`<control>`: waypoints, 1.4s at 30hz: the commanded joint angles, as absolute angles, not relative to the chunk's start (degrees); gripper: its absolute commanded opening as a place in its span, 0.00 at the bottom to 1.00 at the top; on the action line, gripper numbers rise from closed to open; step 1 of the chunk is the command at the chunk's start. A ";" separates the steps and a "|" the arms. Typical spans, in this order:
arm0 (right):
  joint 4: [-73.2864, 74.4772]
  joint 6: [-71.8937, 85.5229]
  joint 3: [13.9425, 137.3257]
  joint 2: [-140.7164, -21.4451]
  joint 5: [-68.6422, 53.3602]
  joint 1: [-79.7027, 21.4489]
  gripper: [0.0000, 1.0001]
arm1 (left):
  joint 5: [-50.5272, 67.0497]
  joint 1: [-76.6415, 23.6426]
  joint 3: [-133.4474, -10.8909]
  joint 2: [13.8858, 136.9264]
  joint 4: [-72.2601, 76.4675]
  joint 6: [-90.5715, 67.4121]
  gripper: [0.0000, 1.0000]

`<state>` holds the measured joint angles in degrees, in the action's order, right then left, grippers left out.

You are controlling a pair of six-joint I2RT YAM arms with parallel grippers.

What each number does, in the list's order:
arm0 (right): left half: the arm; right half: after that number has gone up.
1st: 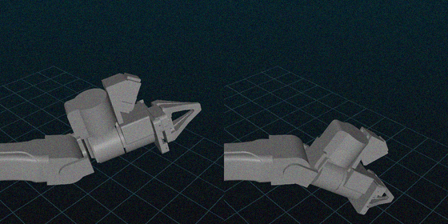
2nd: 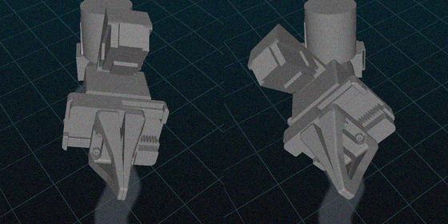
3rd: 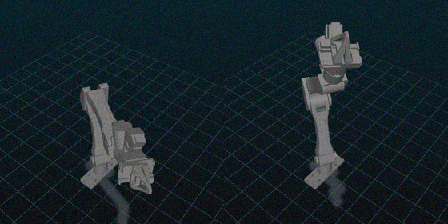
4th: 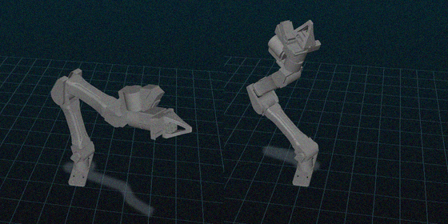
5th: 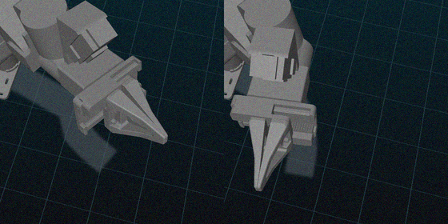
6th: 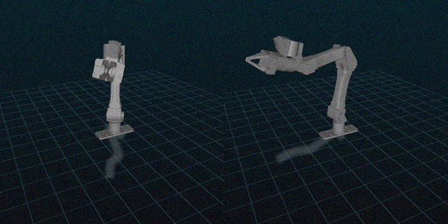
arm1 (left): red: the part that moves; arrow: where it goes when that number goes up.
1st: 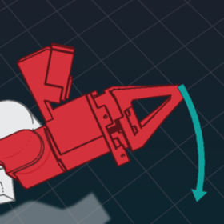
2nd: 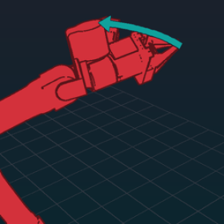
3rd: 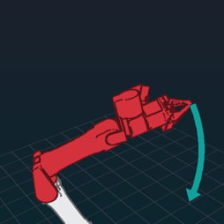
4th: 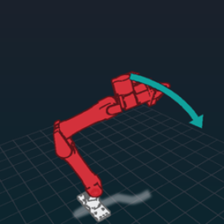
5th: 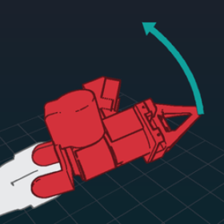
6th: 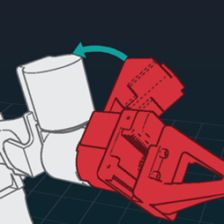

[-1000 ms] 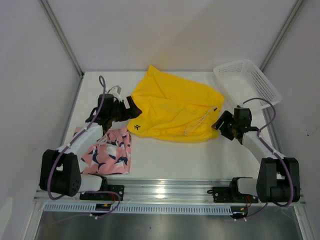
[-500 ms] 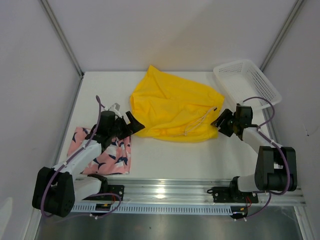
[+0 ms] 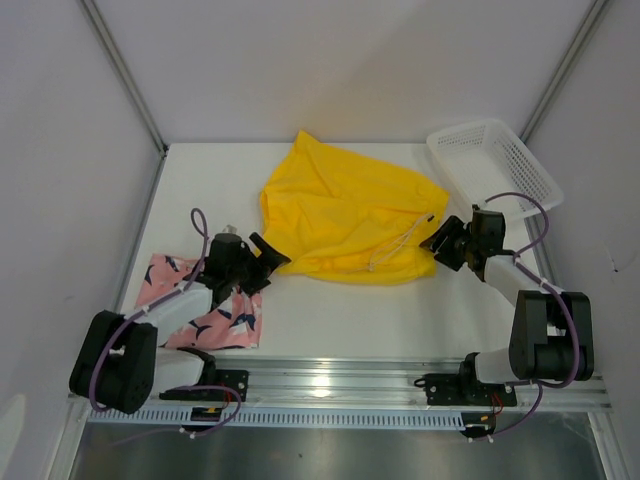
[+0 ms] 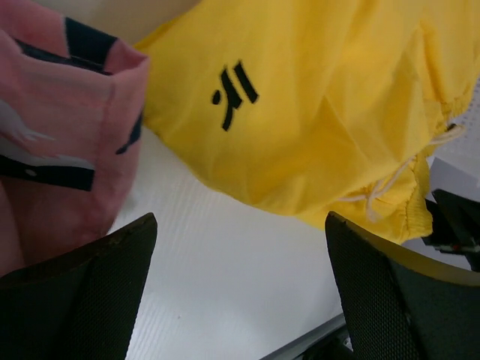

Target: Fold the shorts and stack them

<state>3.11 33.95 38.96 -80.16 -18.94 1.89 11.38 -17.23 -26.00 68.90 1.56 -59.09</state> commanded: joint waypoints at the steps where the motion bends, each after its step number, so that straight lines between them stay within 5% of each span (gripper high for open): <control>1: 0.62 34.28 37.71 -78.40 -19.42 2.20 0.59 | 8.09 -17.49 -27.86 73.63 4.48 -64.07 0.93; 8: -1.22 34.36 36.83 -77.43 -19.25 2.20 0.59 | 7.91 -17.49 -27.07 80.07 13.17 -69.52 0.74; 18: -4.48 34.45 34.90 -77.34 -21.62 2.02 0.53 | 3.69 -17.49 -28.74 79.28 14.23 -66.89 0.00; 25: -10.45 36.30 32.26 -80.24 -29.26 1.85 0.50 | -1.65 -17.49 -35.14 76.47 8.45 -60.31 0.00; 32: -12.31 37.18 29.80 -78.41 -30.76 1.49 0.00 | -5.97 -16.00 -37.97 76.46 1.51 -62.82 0.00; 42: -13.89 36.12 14.44 -56.10 -25.23 -5.44 0.00 | 1.85 -3.08 -53.51 87.27 -10.61 -56.70 0.00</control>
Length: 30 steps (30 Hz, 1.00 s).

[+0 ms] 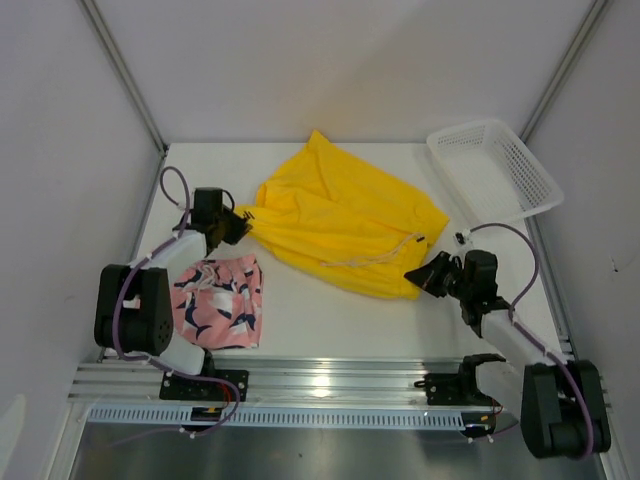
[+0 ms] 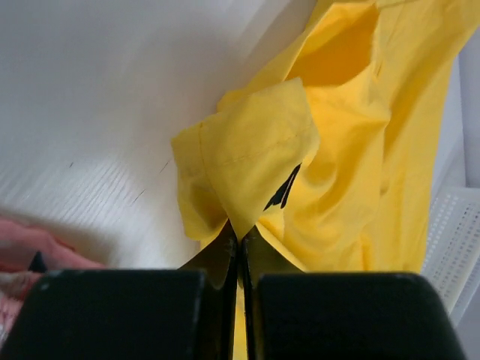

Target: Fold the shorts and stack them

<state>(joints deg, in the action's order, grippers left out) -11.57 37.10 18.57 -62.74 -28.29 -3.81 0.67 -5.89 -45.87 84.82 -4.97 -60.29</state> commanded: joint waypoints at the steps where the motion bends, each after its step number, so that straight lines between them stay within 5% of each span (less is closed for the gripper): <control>1: -13.36 35.86 13.37 -53.38 -24.62 -6.32 0.00 | 1.58 -2.64 -58.66 88.23 -12.64 -54.78 0.00; 5: -9.85 35.60 9.59 -38.45 -23.82 -6.68 0.00 | 0.62 -1.93 -63.46 90.53 -19.42 -51.95 0.00; 15: -5.89 34.90 6.06 -22.60 -26.37 -13.08 0.00 | 0.44 -0.79 -60.47 85.87 -18.10 -51.68 0.00; 21: -9.58 32.87 5.89 -18.20 -25.58 -21.61 0.13 | 1.14 1.84 -61.96 84.20 -20.92 -50.89 0.00; 25: -7.82 33.39 5.80 -17.40 -19.97 -25.92 0.46 | 1.32 3.60 -60.56 82.01 -21.09 -50.54 0.00; 30: -13.35 36.38 4.14 -21.70 -22.49 -26.98 0.54 | 1.58 4.66 -58.10 80.51 -19.69 -50.19 0.00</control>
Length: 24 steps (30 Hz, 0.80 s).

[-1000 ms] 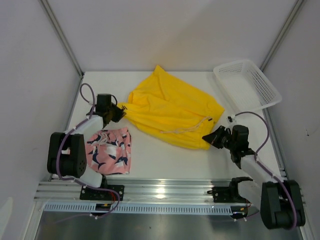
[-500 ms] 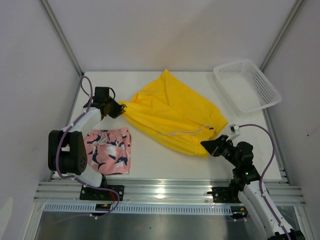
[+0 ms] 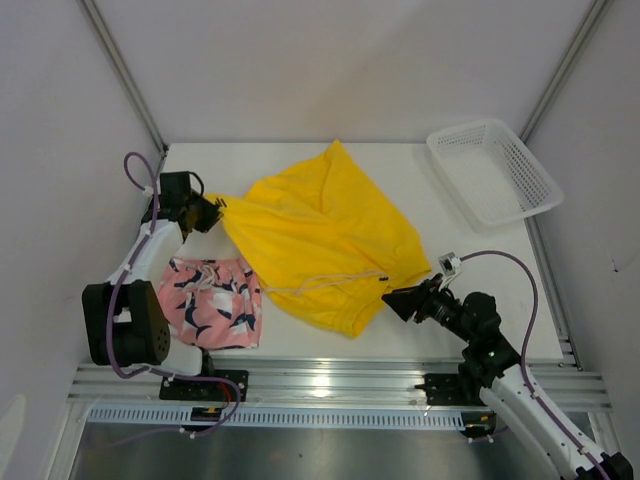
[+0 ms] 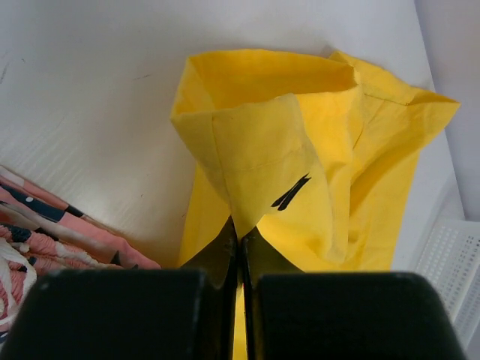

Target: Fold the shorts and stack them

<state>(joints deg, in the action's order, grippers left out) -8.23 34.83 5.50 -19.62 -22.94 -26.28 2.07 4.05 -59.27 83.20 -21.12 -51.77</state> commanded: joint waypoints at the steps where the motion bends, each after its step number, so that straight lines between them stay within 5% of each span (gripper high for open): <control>1: -14.75 37.26 3.87 -23.97 -23.11 -27.16 0.54 | 1.93 4.92 -57.75 80.59 -19.60 -50.19 0.00; 11: -13.35 48.50 5.01 -34.87 -8.89 -40.86 0.56 | 1.32 5.45 -57.48 82.53 -19.69 -49.22 0.00; 24: -30.84 53.00 10.54 -57.83 -1.50 -52.29 0.55 | 0.26 5.45 -56.69 80.86 -20.04 -48.60 0.00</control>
<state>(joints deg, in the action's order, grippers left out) -22.02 52.12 7.03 -56.60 -5.63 -51.03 1.21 4.80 -56.90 82.50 -20.73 -49.91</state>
